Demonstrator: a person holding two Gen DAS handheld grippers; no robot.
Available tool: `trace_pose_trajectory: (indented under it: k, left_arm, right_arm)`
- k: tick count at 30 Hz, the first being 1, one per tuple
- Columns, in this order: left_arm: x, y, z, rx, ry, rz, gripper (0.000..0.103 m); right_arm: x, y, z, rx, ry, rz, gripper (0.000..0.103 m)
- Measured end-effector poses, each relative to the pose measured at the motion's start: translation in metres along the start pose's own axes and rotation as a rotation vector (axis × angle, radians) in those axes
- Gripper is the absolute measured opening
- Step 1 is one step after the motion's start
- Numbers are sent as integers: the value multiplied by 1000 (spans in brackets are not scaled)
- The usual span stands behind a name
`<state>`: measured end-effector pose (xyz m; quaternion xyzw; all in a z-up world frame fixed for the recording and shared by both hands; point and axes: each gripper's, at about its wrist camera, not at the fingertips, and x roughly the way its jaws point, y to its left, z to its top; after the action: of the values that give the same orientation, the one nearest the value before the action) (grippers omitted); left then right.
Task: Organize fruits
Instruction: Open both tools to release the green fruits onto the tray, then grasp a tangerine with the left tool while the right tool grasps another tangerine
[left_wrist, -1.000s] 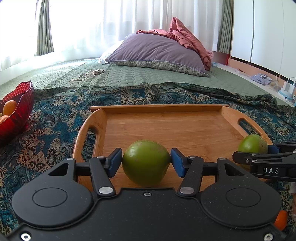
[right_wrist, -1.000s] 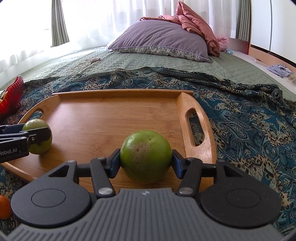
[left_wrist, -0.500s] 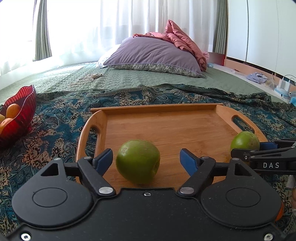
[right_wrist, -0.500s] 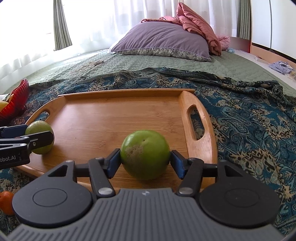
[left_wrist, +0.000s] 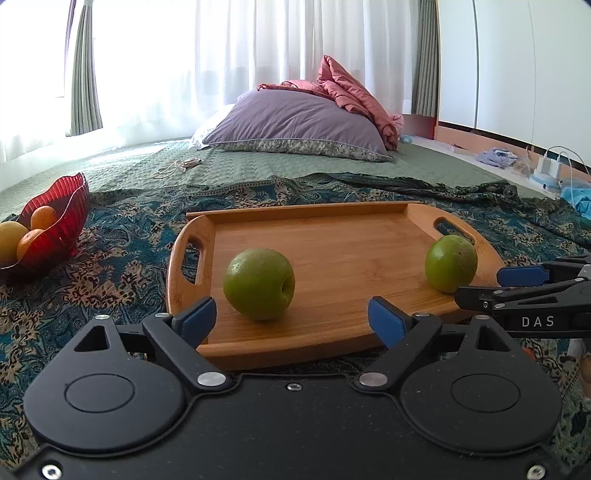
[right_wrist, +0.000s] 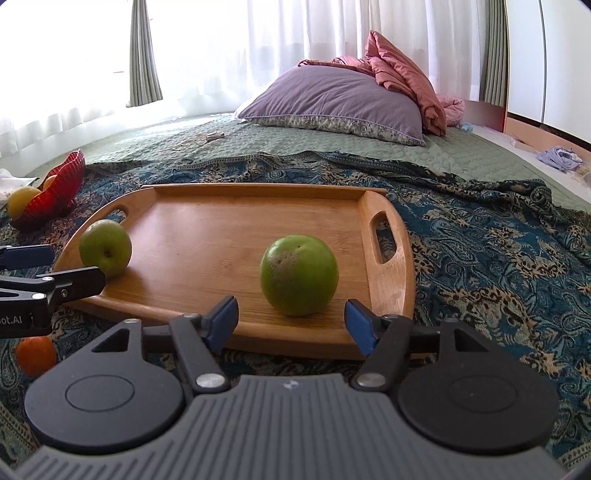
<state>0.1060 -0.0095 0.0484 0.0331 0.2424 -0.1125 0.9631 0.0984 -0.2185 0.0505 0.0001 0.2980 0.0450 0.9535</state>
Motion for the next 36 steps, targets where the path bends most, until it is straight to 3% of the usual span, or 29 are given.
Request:
trace_pose_trajectory:
  k: [8, 16, 30, 36]
  left_arm:
    - [-32, -4, -20, -4, -27, -3, 93]
    - [-47, -2, -43, -10, -5, 9, 93]
    - [-51, 6, -58, -13, 23, 32, 93]
    - [-52, 8, -61, -30, 40, 22, 86]
  right_arm:
    - [-28, 9, -20, -35, -50, 40, 81]
    - [-49, 17, -43, -42, -93, 51, 83]
    - [-60, 15, -69, -77, -65, 27, 83]
    - [-62, 12, -76, -69, -41, 49, 82]
